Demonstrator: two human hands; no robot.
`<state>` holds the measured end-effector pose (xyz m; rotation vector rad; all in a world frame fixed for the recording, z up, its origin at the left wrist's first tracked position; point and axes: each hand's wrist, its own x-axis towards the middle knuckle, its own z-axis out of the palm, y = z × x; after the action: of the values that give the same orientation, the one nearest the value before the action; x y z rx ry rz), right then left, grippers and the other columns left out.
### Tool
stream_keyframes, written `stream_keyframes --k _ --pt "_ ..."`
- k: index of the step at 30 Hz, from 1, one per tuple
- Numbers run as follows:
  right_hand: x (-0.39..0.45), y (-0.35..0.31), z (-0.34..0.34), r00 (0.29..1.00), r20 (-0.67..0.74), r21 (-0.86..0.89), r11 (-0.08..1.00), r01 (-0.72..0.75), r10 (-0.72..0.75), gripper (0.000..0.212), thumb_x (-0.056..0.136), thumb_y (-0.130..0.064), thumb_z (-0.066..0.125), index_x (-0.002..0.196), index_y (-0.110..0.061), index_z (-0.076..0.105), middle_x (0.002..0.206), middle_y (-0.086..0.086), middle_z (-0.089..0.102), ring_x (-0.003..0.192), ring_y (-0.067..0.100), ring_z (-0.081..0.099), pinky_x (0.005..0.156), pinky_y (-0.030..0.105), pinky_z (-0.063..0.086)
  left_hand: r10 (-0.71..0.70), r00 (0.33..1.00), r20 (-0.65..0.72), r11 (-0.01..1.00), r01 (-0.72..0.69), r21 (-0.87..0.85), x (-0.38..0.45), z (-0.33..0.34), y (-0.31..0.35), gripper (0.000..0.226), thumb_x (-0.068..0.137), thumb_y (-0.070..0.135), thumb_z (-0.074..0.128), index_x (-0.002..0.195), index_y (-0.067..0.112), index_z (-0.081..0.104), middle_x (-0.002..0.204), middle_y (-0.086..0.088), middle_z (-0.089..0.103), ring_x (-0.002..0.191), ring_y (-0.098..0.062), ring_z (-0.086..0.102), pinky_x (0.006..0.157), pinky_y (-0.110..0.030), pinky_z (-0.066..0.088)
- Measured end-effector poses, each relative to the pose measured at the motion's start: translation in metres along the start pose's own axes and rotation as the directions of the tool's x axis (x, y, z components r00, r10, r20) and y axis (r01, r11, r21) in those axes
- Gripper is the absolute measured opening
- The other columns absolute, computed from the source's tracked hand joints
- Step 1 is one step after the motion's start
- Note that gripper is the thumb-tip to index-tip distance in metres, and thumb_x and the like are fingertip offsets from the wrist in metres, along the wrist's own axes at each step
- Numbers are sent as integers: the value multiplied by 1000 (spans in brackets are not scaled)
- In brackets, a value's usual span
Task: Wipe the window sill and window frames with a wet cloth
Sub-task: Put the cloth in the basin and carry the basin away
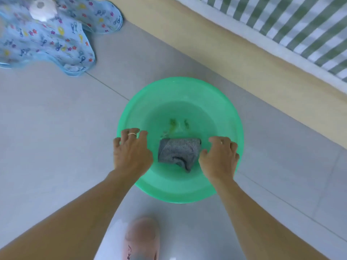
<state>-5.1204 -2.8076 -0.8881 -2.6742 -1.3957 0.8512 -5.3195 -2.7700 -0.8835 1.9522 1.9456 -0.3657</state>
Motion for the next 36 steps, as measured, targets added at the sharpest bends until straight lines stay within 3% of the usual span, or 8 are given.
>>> stream_keyframes --k 2,4,6,8,15,22,28,36 --pt "1 5 -1 999 -48 -98 995 -29 24 56 88 -18 57 141 -19 39 158 11 16 143 36 14 113 50 20 -14 998 -61 1000 15 16 3 0 -14 71 83 19 58 148 19 30 159 -10 21 147 -28 11 114 -44 19" --pt "4 15 -3 993 -4 -68 990 -121 121 65 88 -11 56 145 -19 26 160 16 -2 142 43 16 112 55 23 -75 997 -10 997 74 -38 11 0 -21 82 82 14 57 153 18 15 162 -16 6 148 -34 8 115 -49 20" --pt "10 23 -4 981 45 16 982 -189 188 59 88 -3 53 142 -13 30 154 20 8 126 43 36 101 48 39 -161 983 92 975 173 -142 17 -2 -23 90 81 4 53 154 19 2 161 -20 2 139 -45 27 106 -53 34" --pt "17 31 -5 973 37 116 967 -229 226 49 85 5 51 131 -9 39 137 19 27 110 38 43 90 44 45 -170 976 133 953 197 -232 23 2 -24 95 79 -7 49 154 20 -3 152 -27 13 117 -52 45 91 -54 44" --pt "12 49 3 972 -62 211 955 -208 225 43 76 14 49 112 -9 40 115 13 32 94 34 48 81 45 49 -44 995 88 966 65 -248 20 7 -29 104 75 -16 46 155 23 -7 125 -26 27 78 -44 52 69 -50 52" --pt "-30 91 -20 930 -140 328 902 -282 341 47 72 18 44 109 -10 40 109 9 33 87 32 48 71 39 42 1 992 126 974 28 -225 -9 -22 11 105 74 -15 50 155 21 -7 126 -25 28 79 -44 52 67 -47 49" --pt "-79 143 -63 858 -268 411 858 -310 438 46 70 20 41 107 -7 43 101 8 33 76 32 44 65 34 31 105 982 158 973 -69 -219 -59 -54 66 99 75 -13 50 153 19 -2 120 -22 31 60 -27 44 60 -38 39" --pt "-186 249 -155 734 -275 512 741 -435 621 51 71 15 43 115 -12 42 100 6 33 77 37 51 65 36 33 249 946 206 963 -219 -159 -172 -104 172 90 79 -8 50 151 16 3 124 -22 32 72 -37 54 64 -41 47"
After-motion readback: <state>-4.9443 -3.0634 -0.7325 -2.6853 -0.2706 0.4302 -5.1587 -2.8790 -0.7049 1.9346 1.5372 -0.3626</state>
